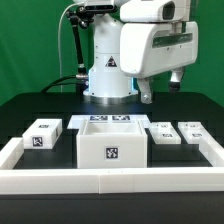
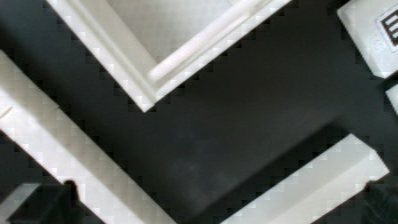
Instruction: Assemble cabinet
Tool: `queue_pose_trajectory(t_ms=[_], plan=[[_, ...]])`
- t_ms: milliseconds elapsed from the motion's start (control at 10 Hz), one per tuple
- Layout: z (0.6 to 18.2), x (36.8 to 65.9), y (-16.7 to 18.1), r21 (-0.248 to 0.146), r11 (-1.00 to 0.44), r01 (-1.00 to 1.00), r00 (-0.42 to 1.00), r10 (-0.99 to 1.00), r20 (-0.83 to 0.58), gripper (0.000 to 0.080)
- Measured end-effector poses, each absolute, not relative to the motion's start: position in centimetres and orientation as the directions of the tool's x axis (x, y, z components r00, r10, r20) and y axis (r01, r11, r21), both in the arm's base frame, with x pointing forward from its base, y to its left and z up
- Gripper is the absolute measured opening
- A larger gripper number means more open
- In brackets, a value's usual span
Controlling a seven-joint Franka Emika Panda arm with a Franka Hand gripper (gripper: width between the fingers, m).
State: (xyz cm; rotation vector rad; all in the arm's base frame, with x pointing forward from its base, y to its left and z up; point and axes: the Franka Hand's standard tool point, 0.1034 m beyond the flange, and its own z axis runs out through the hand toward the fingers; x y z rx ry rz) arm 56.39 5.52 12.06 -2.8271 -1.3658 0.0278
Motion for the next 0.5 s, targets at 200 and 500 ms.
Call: queue_pose_trajectory(t_ms=[200,500], plan=[[12.06,56.39,5.52,-0.009,-0.622,0.783,0.621,0.783,-0.015,0.0796],[12.06,56.39,5.52,-0.009,-0.622,0.783,0.621,0.783,-0.015,0.0796]])
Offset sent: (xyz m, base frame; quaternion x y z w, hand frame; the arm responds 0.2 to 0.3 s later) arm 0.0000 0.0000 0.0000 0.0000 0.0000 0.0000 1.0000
